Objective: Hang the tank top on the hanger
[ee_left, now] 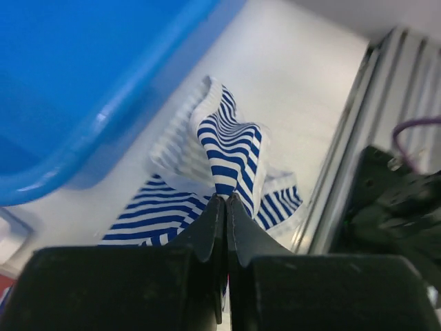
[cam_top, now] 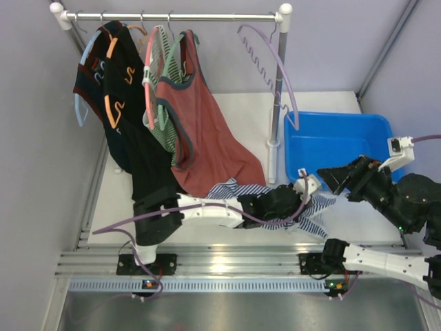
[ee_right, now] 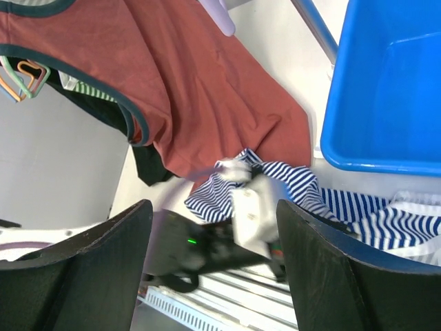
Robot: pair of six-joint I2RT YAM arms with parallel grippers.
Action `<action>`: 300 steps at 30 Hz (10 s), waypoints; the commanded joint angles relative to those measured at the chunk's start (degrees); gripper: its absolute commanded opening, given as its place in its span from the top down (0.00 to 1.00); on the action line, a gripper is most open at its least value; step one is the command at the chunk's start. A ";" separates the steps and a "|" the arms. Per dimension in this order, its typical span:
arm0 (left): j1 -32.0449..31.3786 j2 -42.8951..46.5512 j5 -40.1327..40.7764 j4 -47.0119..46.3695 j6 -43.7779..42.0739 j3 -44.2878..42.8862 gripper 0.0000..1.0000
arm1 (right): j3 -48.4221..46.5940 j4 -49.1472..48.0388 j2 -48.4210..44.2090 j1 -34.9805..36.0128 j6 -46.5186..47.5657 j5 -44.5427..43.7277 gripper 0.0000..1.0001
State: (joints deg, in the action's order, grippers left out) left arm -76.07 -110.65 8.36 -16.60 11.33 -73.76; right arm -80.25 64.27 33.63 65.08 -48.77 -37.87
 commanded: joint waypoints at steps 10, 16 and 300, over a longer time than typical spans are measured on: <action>14.70 27.05 0.96 -2.04 24.17 17.06 1.00 | -1.84 -3.71 6.97 0.49 2.72 0.07 0.26; 21.65 38.22 7.71 8.40 26.46 18.82 1.00 | -5.35 0.32 13.91 0.49 2.54 -0.19 0.23; 9.89 66.79 16.07 45.45 14.86 19.60 0.50 | 33.23 -49.06 18.84 -4.35 37.35 48.24 1.00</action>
State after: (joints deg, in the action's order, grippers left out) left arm -65.82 -45.10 25.65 41.25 28.29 -57.32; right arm -46.50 23.68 52.42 59.90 -11.99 8.69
